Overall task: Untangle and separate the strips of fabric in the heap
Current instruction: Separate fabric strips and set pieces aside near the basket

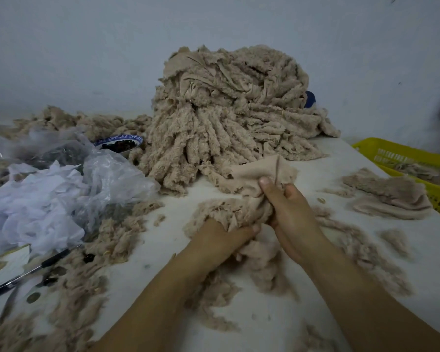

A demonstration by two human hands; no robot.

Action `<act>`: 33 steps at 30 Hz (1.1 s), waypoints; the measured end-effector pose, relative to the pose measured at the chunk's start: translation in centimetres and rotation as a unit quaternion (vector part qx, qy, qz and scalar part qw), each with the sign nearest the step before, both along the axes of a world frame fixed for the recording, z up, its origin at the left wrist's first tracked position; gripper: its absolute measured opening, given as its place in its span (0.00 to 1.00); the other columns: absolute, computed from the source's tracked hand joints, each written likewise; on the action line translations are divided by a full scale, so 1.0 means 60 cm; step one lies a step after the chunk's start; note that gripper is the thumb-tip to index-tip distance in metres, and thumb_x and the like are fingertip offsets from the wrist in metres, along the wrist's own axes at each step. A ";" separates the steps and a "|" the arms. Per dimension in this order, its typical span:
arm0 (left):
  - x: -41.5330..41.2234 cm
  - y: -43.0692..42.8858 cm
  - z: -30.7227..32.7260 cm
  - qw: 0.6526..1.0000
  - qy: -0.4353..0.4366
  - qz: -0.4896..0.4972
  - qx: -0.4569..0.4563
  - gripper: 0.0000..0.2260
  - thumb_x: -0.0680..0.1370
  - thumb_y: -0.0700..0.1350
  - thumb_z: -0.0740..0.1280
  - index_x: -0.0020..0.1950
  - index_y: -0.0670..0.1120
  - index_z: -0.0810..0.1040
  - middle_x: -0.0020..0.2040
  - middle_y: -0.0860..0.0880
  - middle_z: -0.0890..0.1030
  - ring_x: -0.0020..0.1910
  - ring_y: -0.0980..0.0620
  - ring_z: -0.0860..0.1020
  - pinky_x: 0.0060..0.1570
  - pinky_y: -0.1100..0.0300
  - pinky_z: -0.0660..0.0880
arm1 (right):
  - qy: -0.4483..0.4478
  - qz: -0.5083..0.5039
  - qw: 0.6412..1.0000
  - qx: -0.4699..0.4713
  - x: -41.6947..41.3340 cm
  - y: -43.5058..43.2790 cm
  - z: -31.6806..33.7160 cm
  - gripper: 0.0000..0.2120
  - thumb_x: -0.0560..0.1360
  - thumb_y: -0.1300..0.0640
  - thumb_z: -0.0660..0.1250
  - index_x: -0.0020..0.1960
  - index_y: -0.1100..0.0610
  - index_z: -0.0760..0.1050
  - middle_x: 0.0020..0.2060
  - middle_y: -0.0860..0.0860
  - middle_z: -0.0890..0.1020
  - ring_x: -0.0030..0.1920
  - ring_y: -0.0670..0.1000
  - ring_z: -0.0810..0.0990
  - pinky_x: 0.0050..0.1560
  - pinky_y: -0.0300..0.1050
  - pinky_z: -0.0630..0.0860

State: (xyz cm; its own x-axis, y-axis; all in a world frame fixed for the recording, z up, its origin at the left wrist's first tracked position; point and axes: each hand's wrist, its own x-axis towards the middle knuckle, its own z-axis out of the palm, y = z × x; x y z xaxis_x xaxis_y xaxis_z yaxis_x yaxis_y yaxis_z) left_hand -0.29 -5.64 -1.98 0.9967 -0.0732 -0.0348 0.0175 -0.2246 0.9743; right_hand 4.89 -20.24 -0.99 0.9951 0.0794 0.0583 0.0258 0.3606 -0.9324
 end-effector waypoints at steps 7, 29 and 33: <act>0.011 0.024 0.007 0.993 0.047 0.094 -0.051 0.19 0.75 0.51 0.74 0.25 0.47 0.78 0.24 0.46 0.77 0.23 0.52 0.74 0.27 0.64 0.69 | 0.025 -0.156 0.987 -0.023 0.023 -0.033 -0.005 0.08 0.81 0.61 0.61 0.56 0.58 0.78 0.35 0.48 0.83 0.34 0.48 0.83 0.32 0.42 0.78; 0.025 0.045 0.014 0.875 0.028 0.108 -0.470 0.19 0.82 0.55 0.60 0.49 0.42 0.83 0.38 0.47 0.83 0.19 0.58 0.67 0.19 0.67 0.65 | -0.073 0.037 0.934 -0.347 0.003 -0.013 -0.025 0.15 0.81 0.52 0.62 0.44 0.64 0.69 0.34 0.54 0.73 0.33 0.49 0.70 0.34 0.41 0.66; 0.031 0.058 0.015 0.817 0.017 0.144 -0.559 0.28 0.83 0.62 0.52 0.54 0.41 0.80 0.51 0.43 0.83 0.32 0.53 0.80 0.32 0.62 0.77 | 0.037 -0.112 0.990 0.076 0.030 -0.051 0.005 0.09 0.81 0.55 0.63 0.45 0.58 0.75 0.34 0.51 0.79 0.32 0.49 0.77 0.31 0.38 0.77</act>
State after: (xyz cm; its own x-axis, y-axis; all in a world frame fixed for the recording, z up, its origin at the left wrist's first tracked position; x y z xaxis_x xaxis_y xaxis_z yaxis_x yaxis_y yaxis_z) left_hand 1.60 -2.18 -1.09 0.9780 0.1588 -0.1350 -0.0554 0.8225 0.5661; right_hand 6.67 -23.29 -0.72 0.9889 -0.1470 -0.0202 0.0550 0.4894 -0.8703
